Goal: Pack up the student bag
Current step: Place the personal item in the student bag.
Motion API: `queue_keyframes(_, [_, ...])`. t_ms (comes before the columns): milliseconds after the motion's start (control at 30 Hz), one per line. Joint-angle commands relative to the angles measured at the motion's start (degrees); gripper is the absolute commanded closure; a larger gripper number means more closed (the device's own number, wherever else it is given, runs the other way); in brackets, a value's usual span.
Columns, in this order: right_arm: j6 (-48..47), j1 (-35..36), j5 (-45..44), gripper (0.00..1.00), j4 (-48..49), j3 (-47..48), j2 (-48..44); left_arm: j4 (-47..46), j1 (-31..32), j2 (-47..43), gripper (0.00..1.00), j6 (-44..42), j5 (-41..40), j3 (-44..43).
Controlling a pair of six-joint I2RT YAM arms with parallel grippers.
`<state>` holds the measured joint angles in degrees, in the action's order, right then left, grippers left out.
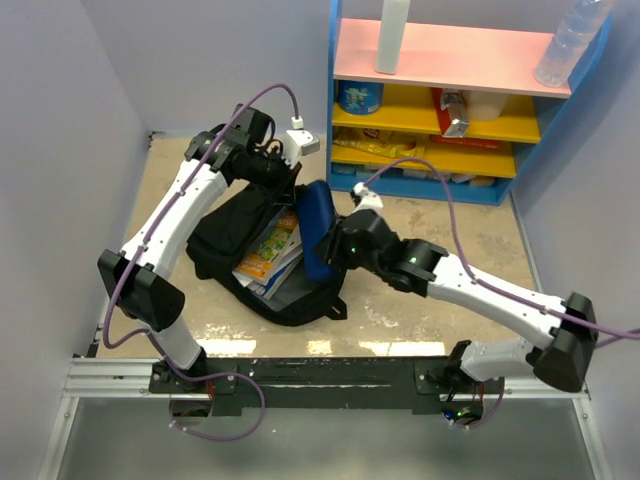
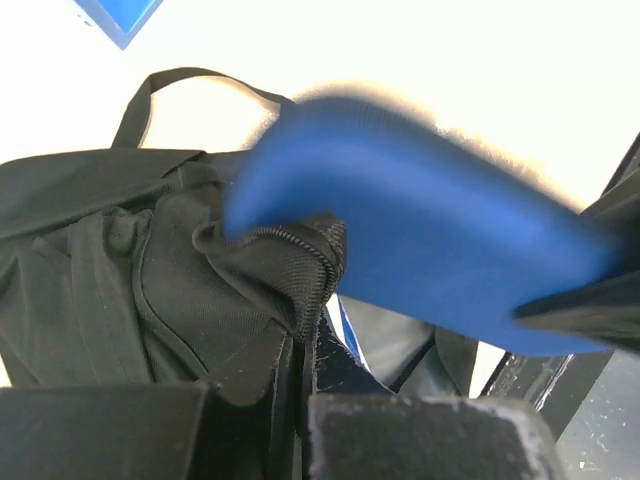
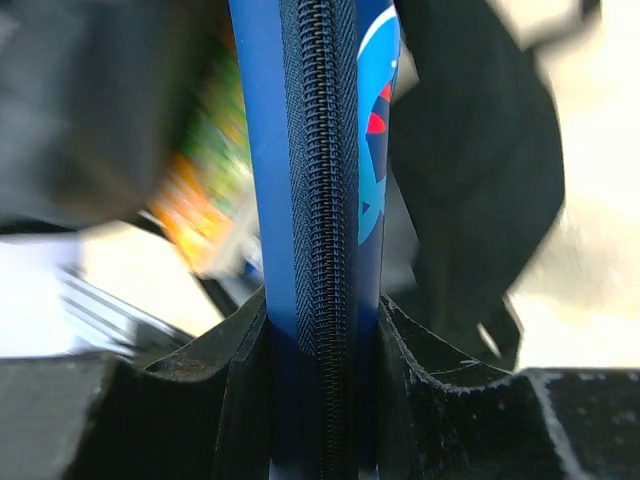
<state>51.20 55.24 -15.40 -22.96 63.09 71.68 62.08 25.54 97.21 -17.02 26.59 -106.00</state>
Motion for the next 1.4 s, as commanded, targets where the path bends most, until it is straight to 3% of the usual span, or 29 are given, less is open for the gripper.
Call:
queue_keyframes(0, [3.3, 3.5, -0.6, 0.94, -5.2, 1.1, 2.8, -5.4, 0.3, -0.1, 1.00, 0.8, 4.0, -6.5])
queue_keyframes(67, [5.5, 4.2, -3.6, 0.96, -9.8, 1.6, 3.7, -5.0, 0.3, -0.5, 1.00, 0.8, 4.2, -6.8])
queue_keyframes(333, [9.0, 8.7, -4.5, 0.98, -12.5, 2.0, 11.3, -4.6, 0.3, -1.1, 1.00, 1.2, 6.0, -7.0])
queue_keyframes(433, [10.9, 9.0, -10.0, 0.99, -17.3, 2.7, 14.2, -4.0, 0.3, -1.1, 1.00, 1.4, 7.1, -7.8])
queue_keyframes(667, [16.9, 8.9, -14.0, 1.00, -24.1, 0.8, 14.5, -4.9, 0.3, -1.8, 1.00, 2.5, 8.2, -9.1])
queue_keyframes(867, [19.7, 9.0, -13.0, 1.00, -20.8, -2.1, 14.9, -4.3, 0.3, -1.8, 1.00, 2.3, 11.1, -7.9])
queue_keyframes(1100, [11.4, 8.4, -14.1, 1.00, -23.4, 21.5, 36.3, -3.0, 0.5, -2.0, 1.00, 1.5, 14.0, -5.7])
queue_keyframes(1200, [9.2, 7.6, -13.0, 1.00, -22.7, 30.6, 40.1, -1.7, 0.5, -2.0, 1.00, 0.1, 15.9, -4.7])
queue_keyframes(1367, [7.7, 3.9, -13.3, 1.00, -16.3, 33.7, 38.5, -0.7, 0.5, -2.5, 1.00, -1.9, 16.6, -2.5])
